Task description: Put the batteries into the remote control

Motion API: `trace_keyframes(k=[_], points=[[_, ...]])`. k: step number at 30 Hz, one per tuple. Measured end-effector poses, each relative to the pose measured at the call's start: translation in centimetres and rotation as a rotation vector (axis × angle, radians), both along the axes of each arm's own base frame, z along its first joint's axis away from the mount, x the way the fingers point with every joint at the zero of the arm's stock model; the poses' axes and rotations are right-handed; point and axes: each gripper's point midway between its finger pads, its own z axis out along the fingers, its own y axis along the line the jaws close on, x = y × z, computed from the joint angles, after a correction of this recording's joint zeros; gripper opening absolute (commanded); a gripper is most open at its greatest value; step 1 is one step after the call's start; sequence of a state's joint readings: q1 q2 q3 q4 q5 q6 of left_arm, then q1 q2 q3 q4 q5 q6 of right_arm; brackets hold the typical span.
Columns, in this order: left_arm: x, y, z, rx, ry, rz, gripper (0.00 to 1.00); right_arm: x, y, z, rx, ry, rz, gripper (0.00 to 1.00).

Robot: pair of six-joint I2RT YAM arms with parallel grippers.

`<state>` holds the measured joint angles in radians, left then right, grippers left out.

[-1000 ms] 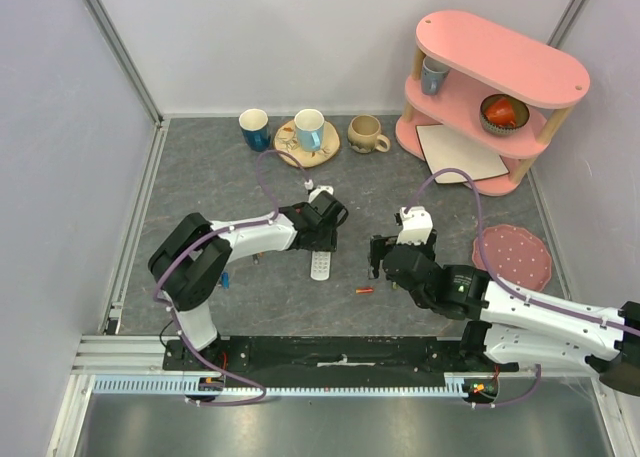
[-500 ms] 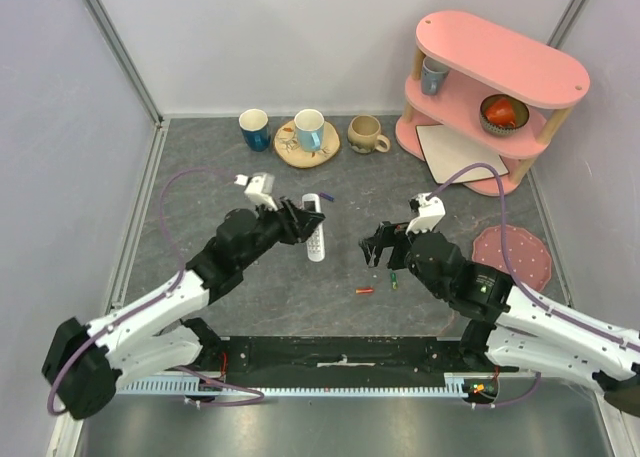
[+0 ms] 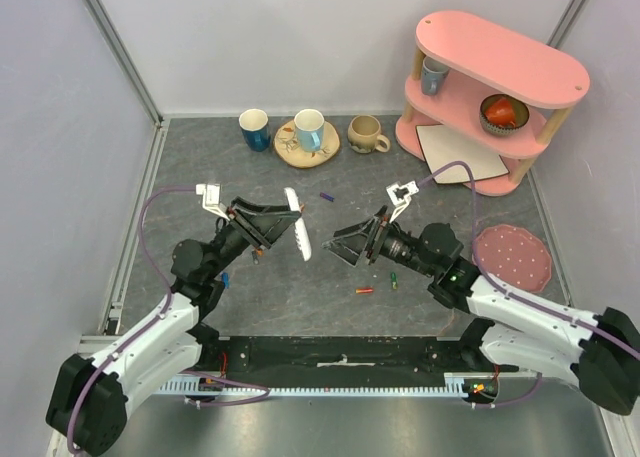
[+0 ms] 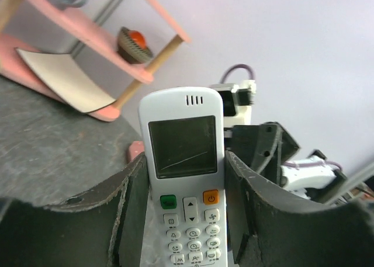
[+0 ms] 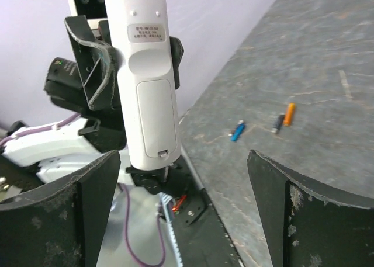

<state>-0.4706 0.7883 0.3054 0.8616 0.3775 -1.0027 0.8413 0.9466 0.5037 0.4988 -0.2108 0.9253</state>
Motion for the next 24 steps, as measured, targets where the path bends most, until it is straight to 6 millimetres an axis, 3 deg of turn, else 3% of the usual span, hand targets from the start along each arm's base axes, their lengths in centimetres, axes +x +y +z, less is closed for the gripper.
trace_keyframes(k=[6,24], points=[[-1.7,-0.7,1.6,-0.046,-0.060,-0.103,0.02,-1.1,2.1,0.7,0.083,0.008,0.136,0.98],[-2.7,-1.1,1.9,-0.042,-0.080,-0.163,0.02,-3.8,6.3,1.6,0.127,-0.002,0.343,0.87]])
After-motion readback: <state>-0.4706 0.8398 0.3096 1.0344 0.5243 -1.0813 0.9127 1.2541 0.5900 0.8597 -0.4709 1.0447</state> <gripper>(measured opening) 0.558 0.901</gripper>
